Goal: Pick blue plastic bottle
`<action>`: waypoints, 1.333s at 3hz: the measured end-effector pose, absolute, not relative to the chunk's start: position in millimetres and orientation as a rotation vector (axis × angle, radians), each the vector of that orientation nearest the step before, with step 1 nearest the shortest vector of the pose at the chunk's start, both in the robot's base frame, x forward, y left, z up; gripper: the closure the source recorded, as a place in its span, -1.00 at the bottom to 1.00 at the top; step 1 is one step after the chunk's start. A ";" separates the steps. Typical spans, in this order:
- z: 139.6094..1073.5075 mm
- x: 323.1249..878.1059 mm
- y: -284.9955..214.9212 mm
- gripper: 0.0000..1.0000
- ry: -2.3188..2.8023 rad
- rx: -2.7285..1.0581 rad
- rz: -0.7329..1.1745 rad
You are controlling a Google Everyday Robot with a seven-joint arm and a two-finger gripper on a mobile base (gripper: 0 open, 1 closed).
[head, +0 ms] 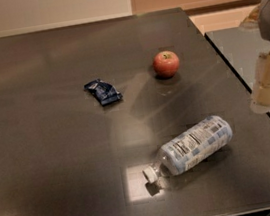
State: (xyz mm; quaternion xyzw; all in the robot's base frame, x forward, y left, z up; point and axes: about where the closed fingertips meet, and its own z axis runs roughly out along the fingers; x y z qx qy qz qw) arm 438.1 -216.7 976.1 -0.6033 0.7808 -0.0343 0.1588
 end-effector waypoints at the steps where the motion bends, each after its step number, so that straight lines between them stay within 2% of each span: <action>1: 976.1 438.1 -216.6 -1.00 2.232 -1.725 -0.098; 4: 941.2 427.3 -186.6 -1.00 2.112 -1.988 0.072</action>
Offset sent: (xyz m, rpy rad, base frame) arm 0.0041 0.0074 -0.0093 0.0019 0.0651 0.0648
